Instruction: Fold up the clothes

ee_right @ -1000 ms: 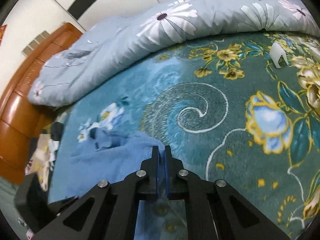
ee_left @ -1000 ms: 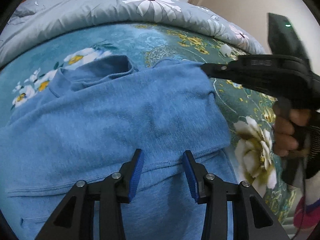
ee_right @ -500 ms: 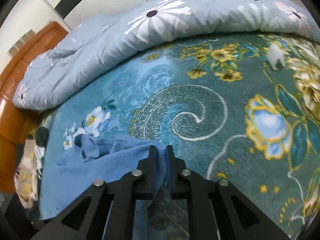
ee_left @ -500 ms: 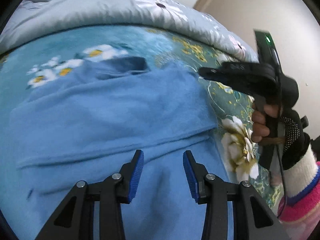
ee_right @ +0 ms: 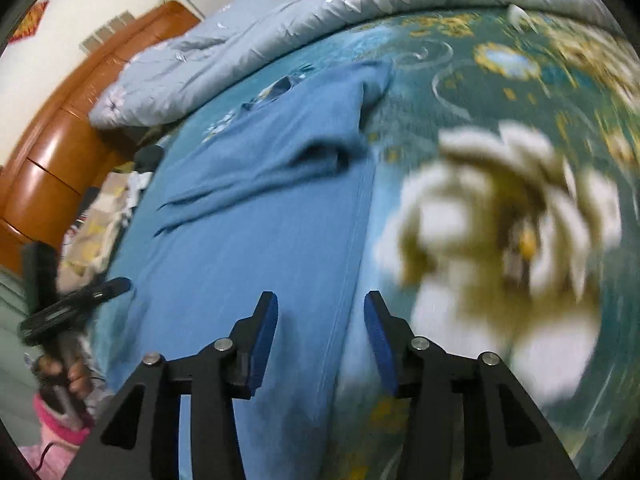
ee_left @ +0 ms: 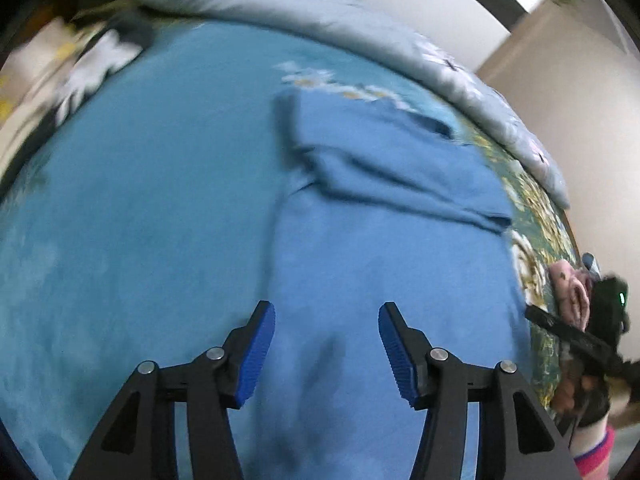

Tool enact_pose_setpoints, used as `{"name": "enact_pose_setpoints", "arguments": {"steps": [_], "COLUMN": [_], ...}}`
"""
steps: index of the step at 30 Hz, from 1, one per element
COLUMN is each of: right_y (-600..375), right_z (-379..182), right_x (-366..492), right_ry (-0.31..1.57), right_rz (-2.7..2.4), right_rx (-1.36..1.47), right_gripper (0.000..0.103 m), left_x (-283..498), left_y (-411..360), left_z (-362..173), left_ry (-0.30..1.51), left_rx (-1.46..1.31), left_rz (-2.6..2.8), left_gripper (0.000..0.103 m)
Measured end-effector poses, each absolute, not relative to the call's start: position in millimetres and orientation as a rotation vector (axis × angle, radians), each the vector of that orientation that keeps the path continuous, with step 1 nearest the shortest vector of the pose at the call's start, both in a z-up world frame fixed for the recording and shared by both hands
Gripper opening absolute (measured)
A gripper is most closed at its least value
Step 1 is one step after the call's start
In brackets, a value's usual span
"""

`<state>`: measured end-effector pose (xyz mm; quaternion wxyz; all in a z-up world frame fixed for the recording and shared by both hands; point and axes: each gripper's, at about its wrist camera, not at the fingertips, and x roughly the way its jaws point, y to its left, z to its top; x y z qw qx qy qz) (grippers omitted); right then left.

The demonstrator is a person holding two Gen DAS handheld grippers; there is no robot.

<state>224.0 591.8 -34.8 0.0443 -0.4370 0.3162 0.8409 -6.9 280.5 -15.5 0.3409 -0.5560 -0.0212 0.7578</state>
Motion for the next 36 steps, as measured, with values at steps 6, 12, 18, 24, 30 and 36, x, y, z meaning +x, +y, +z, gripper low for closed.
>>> {"name": "enact_pose_setpoints", "arguments": {"steps": [6, 12, 18, 24, 30, 36], "right_y": [559.2, 537.9, 528.6, 532.4, 535.4, 536.1], "right_z": [-45.3, -52.4, -56.2, -59.5, -65.7, -62.5], "right_x": [281.1, 314.8, 319.7, 329.4, 345.1, 346.9], "right_ry": [1.216, 1.373, 1.507, 1.544, 1.547, 1.572], "right_rz": [2.569, 2.564, 2.585, 2.508, 2.468, 2.489], "right_rx": [-1.269, -1.267, -1.228, -1.168, -1.184, -1.151], "right_gripper": [0.047, 0.047, 0.026, 0.005, 0.005, 0.004], "left_x": [11.2, 33.5, 40.5, 45.7, 57.5, 57.3], "left_y": [237.8, 226.3, 205.0, 185.4, 172.2, 172.9], "left_z": [-31.0, -38.9, -50.5, -53.0, -56.3, -53.2], "left_ry": [-0.159, -0.233, -0.442, -0.451, -0.424, -0.449], "left_rx": [-1.441, -1.476, -1.499, -1.499, -1.485, -1.464], "left_rz": [1.872, 1.691, 1.555, 1.645, 1.686, 1.67], "left_gripper": [0.059, 0.062, 0.057, 0.008, 0.005, 0.005]}}
